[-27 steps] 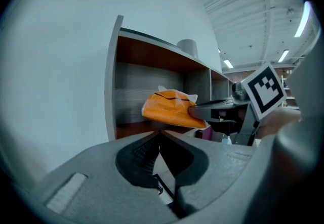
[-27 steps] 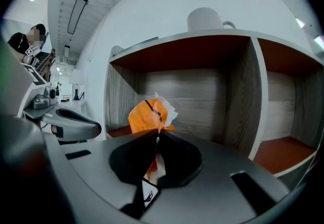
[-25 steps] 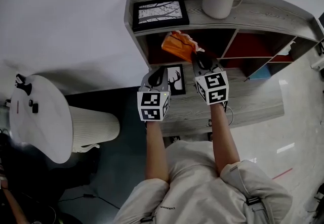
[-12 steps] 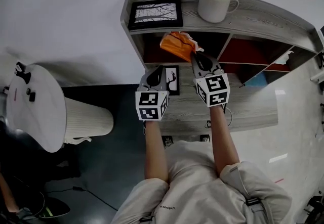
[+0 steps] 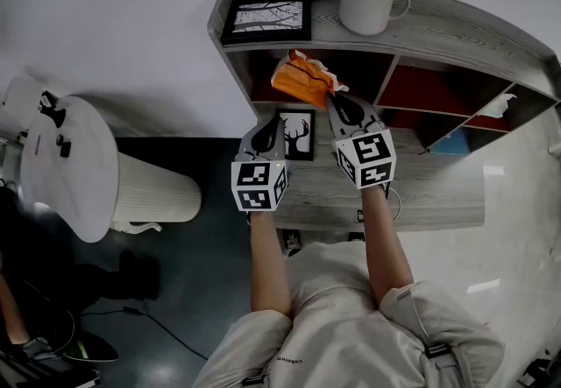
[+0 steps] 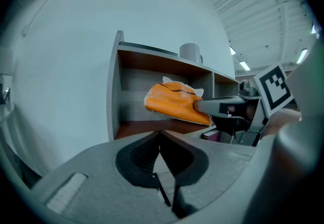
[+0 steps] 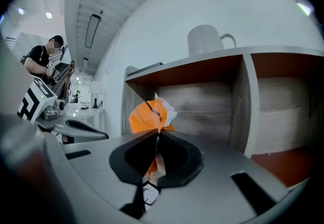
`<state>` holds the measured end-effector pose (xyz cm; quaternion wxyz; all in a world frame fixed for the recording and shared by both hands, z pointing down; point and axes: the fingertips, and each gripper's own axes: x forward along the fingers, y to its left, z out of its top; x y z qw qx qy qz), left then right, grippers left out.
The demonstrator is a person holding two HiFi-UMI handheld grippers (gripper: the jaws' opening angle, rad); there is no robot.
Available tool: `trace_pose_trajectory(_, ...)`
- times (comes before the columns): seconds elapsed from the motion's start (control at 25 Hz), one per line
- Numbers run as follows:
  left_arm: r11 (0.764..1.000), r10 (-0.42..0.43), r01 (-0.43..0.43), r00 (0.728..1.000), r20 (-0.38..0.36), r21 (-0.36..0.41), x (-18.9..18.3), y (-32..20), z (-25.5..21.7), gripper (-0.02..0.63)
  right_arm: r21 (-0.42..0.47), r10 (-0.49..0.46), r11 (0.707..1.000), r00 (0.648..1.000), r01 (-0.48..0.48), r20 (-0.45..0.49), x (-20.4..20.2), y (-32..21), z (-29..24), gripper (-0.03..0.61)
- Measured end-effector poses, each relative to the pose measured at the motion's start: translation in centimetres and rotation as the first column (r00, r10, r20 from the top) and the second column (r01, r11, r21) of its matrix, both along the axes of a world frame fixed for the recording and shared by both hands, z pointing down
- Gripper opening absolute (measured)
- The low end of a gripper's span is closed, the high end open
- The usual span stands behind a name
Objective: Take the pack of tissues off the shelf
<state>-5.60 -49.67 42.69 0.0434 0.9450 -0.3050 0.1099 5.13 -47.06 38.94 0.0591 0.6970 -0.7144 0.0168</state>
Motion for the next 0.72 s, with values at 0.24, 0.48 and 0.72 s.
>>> trace_pose_trajectory(0.24, 0.998, -0.067, 0.067, 0.998, 0.011, -0.019, -1.4, 1.2, 0.9, 0.009, -0.003, -0.063, 0.998, 0.998, 0.063, -0.007, -1.0, 0.9, 0.6, 0.020)
trace_pose_trajectory(0.48, 0.989, -0.143, 0.143, 0.990, 0.010, -0.035, -2.5, 2.8, 1.7, 0.009, -0.009, -0.158, 0.987, 0.987, 0.157, -0.016, -2.1, 2.1, 1.0, 0.021)
trace_pose_trajectory(0.72, 0.964, -0.253, 0.252, 0.967, 0.002, -0.083, -3.9, 5.7, 4.3, 0.009, -0.048, -0.289, 0.957, 0.956, 0.287, -0.042, -3.6, 4.1, 2.7, 0.021)
